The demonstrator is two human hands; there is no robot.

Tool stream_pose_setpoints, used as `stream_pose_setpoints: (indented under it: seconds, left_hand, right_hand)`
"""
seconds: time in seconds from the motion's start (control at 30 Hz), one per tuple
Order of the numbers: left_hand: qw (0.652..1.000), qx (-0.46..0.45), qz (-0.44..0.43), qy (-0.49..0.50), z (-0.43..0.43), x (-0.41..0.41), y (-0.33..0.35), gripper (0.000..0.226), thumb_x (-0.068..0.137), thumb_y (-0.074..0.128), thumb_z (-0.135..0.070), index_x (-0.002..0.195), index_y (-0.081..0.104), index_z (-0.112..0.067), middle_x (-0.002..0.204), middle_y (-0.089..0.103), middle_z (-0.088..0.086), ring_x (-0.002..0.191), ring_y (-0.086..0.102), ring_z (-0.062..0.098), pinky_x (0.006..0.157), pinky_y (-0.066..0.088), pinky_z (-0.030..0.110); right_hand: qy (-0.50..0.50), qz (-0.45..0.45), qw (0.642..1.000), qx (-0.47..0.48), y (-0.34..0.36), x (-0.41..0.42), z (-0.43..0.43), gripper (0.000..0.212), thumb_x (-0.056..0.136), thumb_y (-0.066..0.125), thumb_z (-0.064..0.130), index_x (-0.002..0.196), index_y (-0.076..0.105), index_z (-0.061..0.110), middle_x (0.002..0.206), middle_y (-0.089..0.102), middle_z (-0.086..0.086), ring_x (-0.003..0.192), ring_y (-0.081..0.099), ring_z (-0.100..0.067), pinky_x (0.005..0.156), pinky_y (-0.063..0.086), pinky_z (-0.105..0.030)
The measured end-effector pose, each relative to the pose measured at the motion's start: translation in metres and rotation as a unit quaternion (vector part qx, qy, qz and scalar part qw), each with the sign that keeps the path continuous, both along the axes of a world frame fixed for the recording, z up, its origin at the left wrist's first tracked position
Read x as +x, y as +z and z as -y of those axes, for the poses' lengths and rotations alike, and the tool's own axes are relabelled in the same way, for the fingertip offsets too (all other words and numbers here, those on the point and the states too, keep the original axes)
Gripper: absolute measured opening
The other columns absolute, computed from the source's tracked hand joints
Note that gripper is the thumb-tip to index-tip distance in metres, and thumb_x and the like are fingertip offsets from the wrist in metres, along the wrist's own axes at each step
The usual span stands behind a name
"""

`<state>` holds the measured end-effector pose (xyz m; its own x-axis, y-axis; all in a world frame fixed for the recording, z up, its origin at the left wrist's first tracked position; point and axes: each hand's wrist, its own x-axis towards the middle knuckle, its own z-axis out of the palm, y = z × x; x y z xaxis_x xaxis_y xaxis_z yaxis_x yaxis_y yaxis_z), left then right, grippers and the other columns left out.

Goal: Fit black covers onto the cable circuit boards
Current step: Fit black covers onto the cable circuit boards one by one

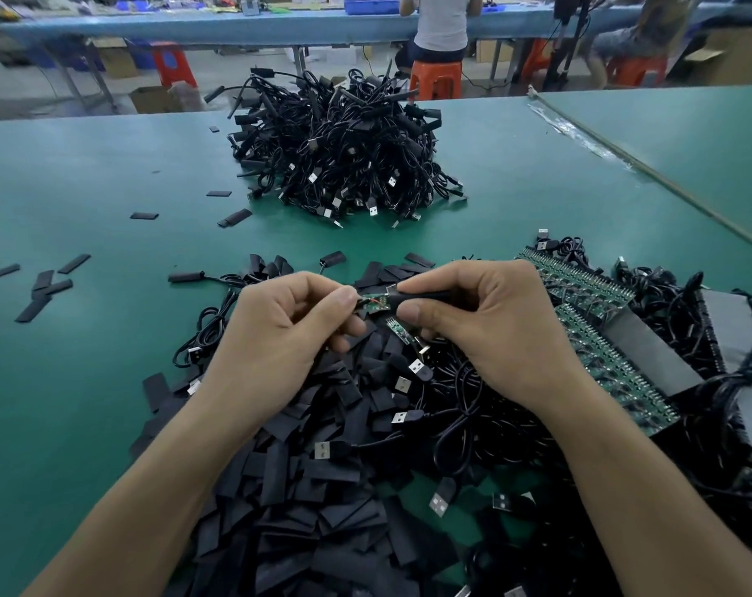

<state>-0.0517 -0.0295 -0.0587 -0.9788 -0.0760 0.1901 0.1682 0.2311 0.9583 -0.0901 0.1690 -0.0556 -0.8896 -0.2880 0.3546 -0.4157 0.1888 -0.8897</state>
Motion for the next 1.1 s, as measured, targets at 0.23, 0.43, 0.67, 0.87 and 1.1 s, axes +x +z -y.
stream_pose_setpoints:
  seconds: [0.23, 0.43, 0.67, 0.87, 1.1]
  left_hand:
    - [0.998, -0.060, -0.029, -0.006, -0.0006, 0.0004, 0.0000, 0.010, 0.090, 0.066, -0.023, 0.082, 0.072, -0.024, 0.073, 0.075, -0.006, 0.060, 0.065, 0.003, 0.061, 0.052, 0.013]
    - [0.997, -0.062, -0.007, -0.033, -0.0013, 0.0011, 0.0001, 0.018, 0.093, 0.066, -0.010, 0.085, 0.073, -0.025, 0.074, 0.076, -0.004, 0.061, 0.066, 0.003, 0.062, 0.052, 0.012]
    - [0.996, -0.052, 0.028, -0.060, 0.0011, 0.0021, 0.0008, 0.015, 0.092, 0.066, -0.011, 0.089, 0.074, -0.024, 0.079, 0.077, -0.001, 0.071, 0.071, 0.012, 0.071, 0.056, 0.018]
    - [0.996, -0.063, 0.027, -0.056, -0.0004, 0.0025, 0.0011, 0.016, 0.093, 0.065, -0.011, 0.089, 0.072, -0.024, 0.077, 0.077, -0.002, 0.068, 0.069, 0.009, 0.068, 0.055, 0.017]
    - [0.998, -0.032, 0.036, -0.043, -0.0033, 0.0028, 0.0031, 0.014, 0.092, 0.065, -0.011, 0.086, 0.072, -0.021, 0.073, 0.076, 0.000, 0.061, 0.067, 0.007, 0.063, 0.053, 0.014]
  right_hand:
    - [0.016, 0.004, 1.000, 0.003, -0.0004, 0.0001, 0.0007, 0.023, 0.073, 0.085, 0.014, 0.094, 0.079, 0.022, 0.083, 0.077, 0.006, 0.073, 0.071, -0.007, 0.071, 0.056, -0.019]
    - [0.015, -0.066, 0.996, 0.054, -0.0008, 0.0037, 0.0035, 0.025, 0.073, 0.085, 0.016, 0.098, 0.079, 0.017, 0.089, 0.076, 0.014, 0.081, 0.071, -0.001, 0.076, 0.054, -0.015]
    - [-0.001, -0.082, 0.996, 0.042, -0.0041, 0.0021, 0.0034, 0.019, 0.074, 0.084, 0.014, 0.092, 0.080, 0.017, 0.084, 0.076, 0.013, 0.079, 0.071, 0.000, 0.074, 0.055, -0.017]
    - [0.031, -0.067, 0.997, 0.036, -0.0037, 0.0026, 0.0029, 0.028, 0.072, 0.085, 0.012, 0.099, 0.079, 0.015, 0.092, 0.075, 0.015, 0.084, 0.071, 0.003, 0.077, 0.052, -0.010]
    - [0.001, -0.054, 0.998, 0.034, -0.0026, 0.0038, 0.0039, 0.034, 0.072, 0.087, 0.018, 0.104, 0.077, 0.024, 0.085, 0.075, 0.018, 0.080, 0.070, 0.002, 0.074, 0.051, -0.011]
